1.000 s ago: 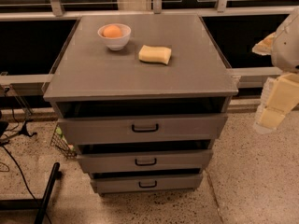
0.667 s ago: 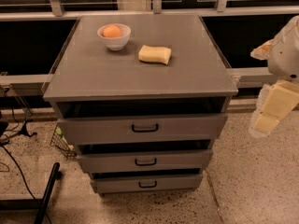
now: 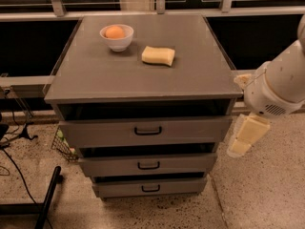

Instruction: Open middle drawer

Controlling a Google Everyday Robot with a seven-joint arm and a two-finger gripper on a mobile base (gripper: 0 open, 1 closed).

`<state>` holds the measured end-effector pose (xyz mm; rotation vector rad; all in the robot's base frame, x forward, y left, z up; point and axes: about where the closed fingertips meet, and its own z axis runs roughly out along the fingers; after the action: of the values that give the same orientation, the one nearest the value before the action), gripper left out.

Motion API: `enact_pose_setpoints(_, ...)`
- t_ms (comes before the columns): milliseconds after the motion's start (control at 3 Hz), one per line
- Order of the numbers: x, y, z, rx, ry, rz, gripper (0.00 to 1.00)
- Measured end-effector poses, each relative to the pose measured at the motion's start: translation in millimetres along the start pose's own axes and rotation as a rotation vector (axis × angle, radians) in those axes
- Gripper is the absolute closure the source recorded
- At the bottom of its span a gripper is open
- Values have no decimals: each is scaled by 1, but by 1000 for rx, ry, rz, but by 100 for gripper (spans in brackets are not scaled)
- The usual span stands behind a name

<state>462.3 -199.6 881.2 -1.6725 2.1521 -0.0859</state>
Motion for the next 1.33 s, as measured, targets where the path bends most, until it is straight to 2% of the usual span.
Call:
enact_pose_setpoints(333,7,8,74,-38,-5,21,0)
enact_pose_setpoints(667,17,20,125,-102,19,53,0)
enact_pose_setpoints(1000,17,20,125,-102,19,54,0)
enact_pose_setpoints(1333,24,33,151,-159,9,74,0)
